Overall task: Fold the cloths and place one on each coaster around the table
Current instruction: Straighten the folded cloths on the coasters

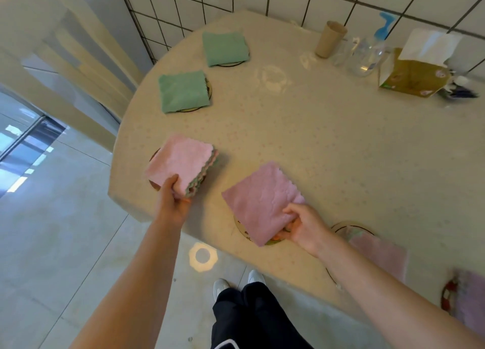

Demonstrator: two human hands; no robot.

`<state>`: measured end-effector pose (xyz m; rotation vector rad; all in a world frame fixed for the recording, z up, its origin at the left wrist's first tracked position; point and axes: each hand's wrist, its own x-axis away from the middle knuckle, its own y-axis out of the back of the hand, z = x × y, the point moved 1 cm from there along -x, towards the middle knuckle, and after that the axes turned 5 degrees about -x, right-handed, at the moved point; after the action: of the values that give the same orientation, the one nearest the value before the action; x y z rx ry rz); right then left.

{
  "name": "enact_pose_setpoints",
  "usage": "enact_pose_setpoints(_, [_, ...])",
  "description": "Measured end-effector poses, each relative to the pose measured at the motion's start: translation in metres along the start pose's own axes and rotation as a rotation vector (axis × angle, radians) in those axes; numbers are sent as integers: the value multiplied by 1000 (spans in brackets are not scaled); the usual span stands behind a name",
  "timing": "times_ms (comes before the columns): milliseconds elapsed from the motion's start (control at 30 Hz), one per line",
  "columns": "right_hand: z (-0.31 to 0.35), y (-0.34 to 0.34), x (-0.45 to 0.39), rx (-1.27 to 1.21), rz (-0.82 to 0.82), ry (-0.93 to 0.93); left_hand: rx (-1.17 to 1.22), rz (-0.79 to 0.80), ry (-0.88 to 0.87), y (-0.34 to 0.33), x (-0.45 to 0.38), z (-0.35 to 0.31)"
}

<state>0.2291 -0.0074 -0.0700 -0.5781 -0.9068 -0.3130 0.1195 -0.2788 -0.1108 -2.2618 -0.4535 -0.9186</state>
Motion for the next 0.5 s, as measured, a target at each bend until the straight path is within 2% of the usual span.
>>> enact_pose_setpoints(100, [-5,11,-9,58,-84,-67,17,-122,44,-3,1,21])
enact_pose_setpoints(167, [-8,18,-11,105,-116,-103,46,-189,9,-7,4,28])
enact_pose_setpoints(300, [-6,23,-14,202,-71,-77,123,-288,-105,-11,10,26])
enact_pose_setpoints(500, [19,18,-17,407,55,0,-38,-322,-146,4,5,12])
